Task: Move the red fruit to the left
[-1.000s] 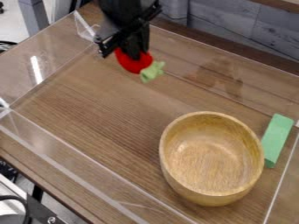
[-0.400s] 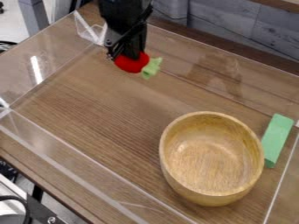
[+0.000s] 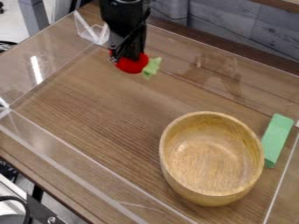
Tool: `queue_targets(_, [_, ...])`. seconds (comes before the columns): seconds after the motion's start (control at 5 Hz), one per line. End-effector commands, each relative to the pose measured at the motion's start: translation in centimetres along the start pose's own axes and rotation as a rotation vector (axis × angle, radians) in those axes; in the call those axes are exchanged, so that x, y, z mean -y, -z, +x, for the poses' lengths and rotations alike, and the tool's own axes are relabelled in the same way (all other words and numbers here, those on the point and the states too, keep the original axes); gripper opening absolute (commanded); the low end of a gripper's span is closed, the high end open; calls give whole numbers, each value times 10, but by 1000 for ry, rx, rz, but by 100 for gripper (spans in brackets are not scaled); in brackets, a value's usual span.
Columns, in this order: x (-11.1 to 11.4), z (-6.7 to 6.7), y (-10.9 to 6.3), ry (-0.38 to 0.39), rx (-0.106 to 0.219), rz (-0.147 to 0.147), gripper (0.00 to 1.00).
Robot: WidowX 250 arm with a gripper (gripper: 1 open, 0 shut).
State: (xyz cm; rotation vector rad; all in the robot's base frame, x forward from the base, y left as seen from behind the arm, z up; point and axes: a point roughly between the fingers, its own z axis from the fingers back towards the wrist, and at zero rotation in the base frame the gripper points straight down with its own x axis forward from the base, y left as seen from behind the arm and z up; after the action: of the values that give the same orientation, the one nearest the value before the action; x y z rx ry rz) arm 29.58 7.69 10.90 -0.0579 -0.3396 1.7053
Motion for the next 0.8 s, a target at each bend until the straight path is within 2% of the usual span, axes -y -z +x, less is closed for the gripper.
queue_targets(0.0, [14,8,-10,-51,17,-52,0])
queue_targets(0.6, [16,12,-6,-142,40,-40,0])
